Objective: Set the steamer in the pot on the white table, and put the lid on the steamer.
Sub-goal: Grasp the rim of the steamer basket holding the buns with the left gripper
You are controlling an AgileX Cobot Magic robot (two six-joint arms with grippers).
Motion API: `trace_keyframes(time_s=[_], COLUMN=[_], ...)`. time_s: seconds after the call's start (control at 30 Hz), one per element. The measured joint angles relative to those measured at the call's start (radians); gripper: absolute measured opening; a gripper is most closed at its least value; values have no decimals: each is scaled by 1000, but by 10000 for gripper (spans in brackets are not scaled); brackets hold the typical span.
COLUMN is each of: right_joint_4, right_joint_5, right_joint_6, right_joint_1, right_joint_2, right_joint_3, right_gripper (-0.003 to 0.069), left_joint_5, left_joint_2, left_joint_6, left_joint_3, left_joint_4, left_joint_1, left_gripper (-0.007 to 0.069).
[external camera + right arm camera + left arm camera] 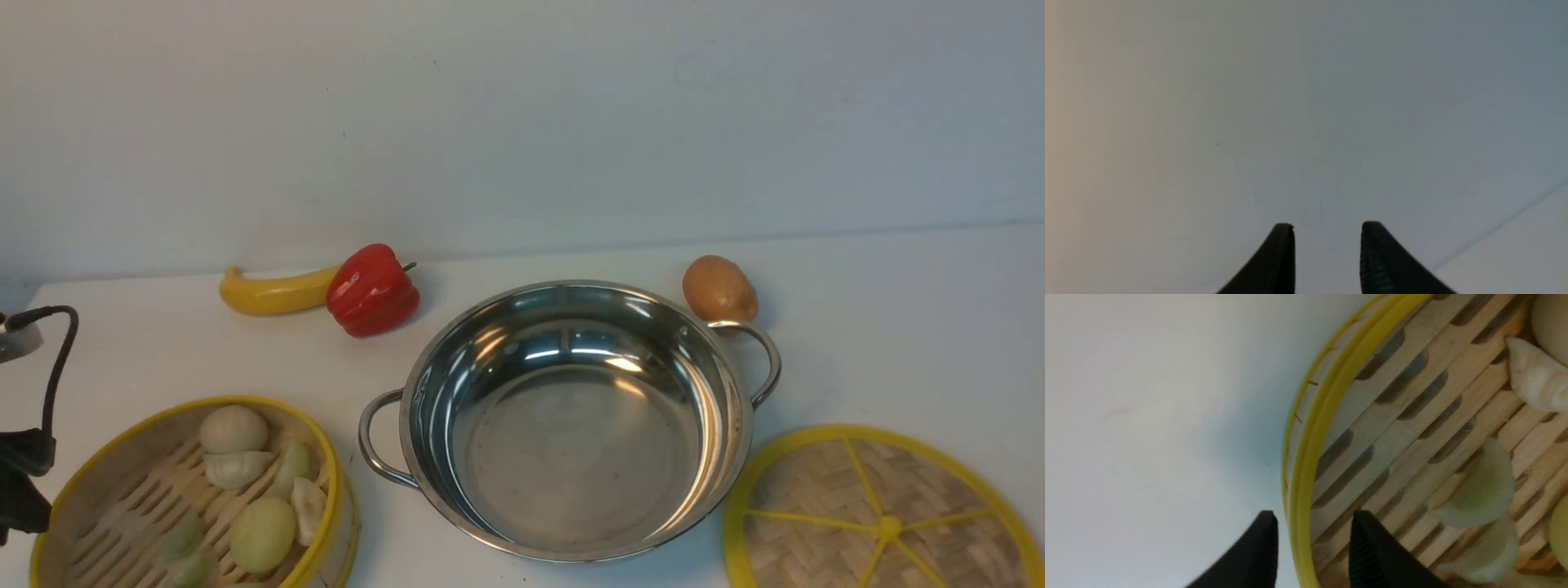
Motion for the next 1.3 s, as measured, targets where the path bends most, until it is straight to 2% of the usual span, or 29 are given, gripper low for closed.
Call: trace_keyframes(time_s=[0.9,1.13,1.3], right_joint_4=[3,3,3], right_joint_5=[9,9,9], right_joint_6=[-39,-39,-39], right_joint_1=[0,0,0], right_joint_2=[0,0,0], right_joint_3=[0,0,0], right_gripper=[242,242,242], left_joint_5=[-13,-23,-30], left_joint_2=[164,166,166], left_joint_6=[0,-30,-52], left_joint_3=[-1,-1,-1], left_joint_4=[-18,-13,-2], left_joint_1=[0,0,-1], left_gripper=[229,76,51])
